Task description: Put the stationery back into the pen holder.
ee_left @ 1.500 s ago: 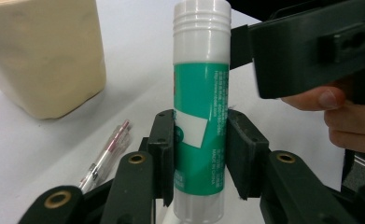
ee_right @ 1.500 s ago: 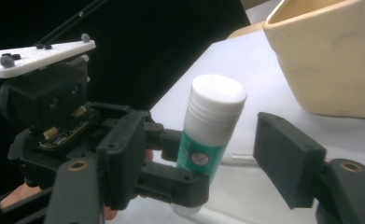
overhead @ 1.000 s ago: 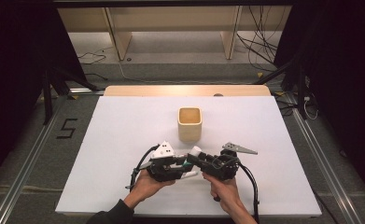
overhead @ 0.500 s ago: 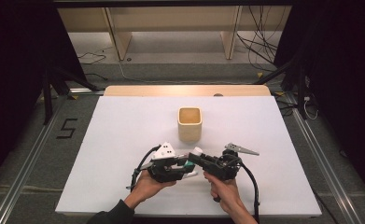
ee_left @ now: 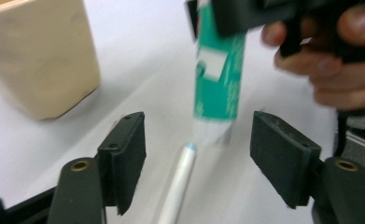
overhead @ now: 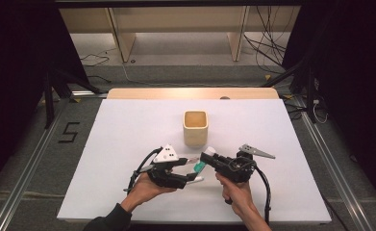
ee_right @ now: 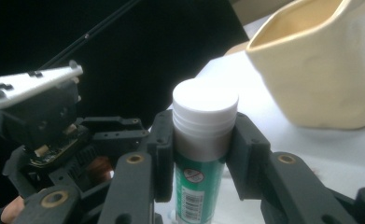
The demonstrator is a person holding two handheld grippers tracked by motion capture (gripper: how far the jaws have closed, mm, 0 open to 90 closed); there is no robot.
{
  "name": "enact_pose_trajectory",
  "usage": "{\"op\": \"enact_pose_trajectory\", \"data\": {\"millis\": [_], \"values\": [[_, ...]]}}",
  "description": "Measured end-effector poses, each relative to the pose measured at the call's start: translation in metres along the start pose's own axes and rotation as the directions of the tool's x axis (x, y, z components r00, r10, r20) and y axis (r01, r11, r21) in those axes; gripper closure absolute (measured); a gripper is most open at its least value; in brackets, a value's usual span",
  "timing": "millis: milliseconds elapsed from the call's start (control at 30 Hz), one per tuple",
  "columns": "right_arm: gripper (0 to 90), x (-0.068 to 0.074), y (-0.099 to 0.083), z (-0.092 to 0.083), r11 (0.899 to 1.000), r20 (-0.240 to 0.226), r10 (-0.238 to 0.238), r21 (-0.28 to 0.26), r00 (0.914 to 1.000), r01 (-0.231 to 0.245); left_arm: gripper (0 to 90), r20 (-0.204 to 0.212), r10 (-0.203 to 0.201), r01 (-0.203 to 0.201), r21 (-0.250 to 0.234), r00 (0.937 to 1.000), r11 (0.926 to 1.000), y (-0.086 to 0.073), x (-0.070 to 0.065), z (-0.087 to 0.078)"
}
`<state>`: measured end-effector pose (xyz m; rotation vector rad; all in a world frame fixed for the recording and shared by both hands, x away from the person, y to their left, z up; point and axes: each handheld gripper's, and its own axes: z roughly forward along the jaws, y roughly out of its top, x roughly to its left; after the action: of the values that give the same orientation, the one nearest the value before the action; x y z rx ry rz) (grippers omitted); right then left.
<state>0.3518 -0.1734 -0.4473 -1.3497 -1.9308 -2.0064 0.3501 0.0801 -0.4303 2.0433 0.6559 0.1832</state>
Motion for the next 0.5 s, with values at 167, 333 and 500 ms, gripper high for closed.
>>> {"op": "enact_pose_trajectory", "data": {"millis": [167,333,500], "values": [[65.5,0.000,0.009,-0.005,0.999,0.025,-0.026,-0.020,0.9993,0.027,30.7,-0.020,-0.011,0.011,0.029,0.9997,0.9995,-0.002,0.007,-0.006],[65.5,-0.001,0.016,-0.005,0.998,0.039,-0.050,-0.030,0.9980,0.051,27.8,-0.034,-0.017,0.019,0.045,0.9993,0.9988,-0.007,0.013,-0.012],[65.5,-0.001,0.025,-0.002,0.996,0.060,-0.082,-0.033,0.9949,0.084,24.9,-0.056,-0.026,0.029,0.052,0.9981,0.9982,-0.012,0.020,-0.021]]}}
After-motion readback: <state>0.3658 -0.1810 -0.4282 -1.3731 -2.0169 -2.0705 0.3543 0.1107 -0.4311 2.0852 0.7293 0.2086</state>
